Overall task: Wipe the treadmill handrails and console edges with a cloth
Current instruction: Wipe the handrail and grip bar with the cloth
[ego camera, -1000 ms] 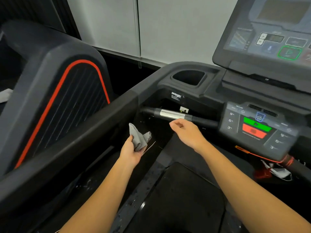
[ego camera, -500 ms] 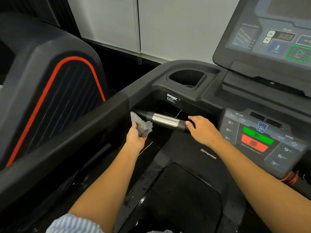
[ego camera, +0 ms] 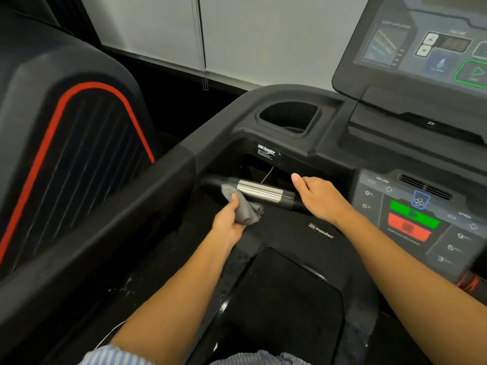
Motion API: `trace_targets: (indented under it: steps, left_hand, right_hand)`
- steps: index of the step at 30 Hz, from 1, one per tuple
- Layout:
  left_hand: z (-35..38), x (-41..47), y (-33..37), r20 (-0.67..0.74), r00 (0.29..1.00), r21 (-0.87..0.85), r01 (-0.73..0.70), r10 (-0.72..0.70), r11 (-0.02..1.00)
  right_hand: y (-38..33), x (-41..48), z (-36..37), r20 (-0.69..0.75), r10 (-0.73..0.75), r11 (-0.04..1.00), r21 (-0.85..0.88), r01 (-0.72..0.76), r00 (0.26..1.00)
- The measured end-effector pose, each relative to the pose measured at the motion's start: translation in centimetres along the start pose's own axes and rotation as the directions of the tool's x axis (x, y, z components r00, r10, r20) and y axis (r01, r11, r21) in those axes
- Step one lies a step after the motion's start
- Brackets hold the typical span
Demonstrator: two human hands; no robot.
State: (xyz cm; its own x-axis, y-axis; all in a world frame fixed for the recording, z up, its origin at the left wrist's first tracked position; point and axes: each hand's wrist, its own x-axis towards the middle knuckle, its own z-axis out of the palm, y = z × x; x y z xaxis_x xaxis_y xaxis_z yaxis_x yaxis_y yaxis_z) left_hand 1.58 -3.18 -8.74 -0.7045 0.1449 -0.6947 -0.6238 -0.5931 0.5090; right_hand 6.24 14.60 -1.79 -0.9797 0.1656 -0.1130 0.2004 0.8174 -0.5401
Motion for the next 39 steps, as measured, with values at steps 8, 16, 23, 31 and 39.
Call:
trace_targets:
  steps: [8,16,23,31,39]
  left_hand:
    - [-1.0,0.5,4.2,-0.045,0.999,-0.121,-0.022,0.017,0.992]
    - [-0.5,-1.2,-1.7,0.064,0.998,0.248,0.005,-0.021,0.969]
    - [3.3,-3.0,-8.0,0.241,0.945,0.104,0.200,-0.220,0.974]
    - [6.6,-4.9,-10.1,0.282,0.944,0.017,0.175,-0.172,0.984]
    - [6.1,-6.9,-10.4,0.310,0.932,0.166,0.143,-0.189,0.976]
  right_hand:
    - [-0.5,0.7,-0.9,-0.027,0.012,1.000,0.007,-0.012,1.000]
    - [1.7,0.9,-4.2,-0.225,0.120,0.969,0.239,-0.065,0.967]
    - [2.5,-0.6,-5.0,-0.089,0.025,0.972,0.234,-0.004,0.996]
    - [2.8,-1.2,-4.7,-0.082,-0.022,0.971,0.234,0.040,0.996]
    - [3.2,-1.7,-4.6,-0.050,-0.102,0.989,0.099,0.107,0.993]
